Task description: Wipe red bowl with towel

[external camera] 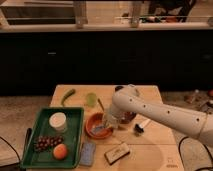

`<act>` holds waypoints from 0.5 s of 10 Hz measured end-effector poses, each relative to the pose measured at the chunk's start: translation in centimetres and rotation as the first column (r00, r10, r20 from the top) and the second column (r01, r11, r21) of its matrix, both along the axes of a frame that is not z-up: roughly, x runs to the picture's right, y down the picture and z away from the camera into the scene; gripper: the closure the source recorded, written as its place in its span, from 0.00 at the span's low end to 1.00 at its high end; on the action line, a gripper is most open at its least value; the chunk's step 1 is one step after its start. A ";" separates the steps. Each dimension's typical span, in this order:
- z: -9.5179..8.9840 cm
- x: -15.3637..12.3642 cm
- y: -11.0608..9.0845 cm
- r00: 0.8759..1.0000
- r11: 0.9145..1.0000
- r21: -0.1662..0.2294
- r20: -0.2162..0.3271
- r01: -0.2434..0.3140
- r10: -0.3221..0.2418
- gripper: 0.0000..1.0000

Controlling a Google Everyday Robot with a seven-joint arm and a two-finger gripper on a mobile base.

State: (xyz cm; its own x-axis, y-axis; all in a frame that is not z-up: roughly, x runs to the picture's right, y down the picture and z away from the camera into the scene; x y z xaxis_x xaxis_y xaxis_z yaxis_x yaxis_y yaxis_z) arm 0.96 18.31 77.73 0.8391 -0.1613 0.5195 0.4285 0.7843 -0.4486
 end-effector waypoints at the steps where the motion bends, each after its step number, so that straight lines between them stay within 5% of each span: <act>1: 0.2 0.3 0.0 1.000 1.000 -0.001 -0.006 -0.005 0.005 1.00; 5: 1.6 -0.9 -1.5 1.000 1.000 0.005 -0.004 0.013 -0.013 1.00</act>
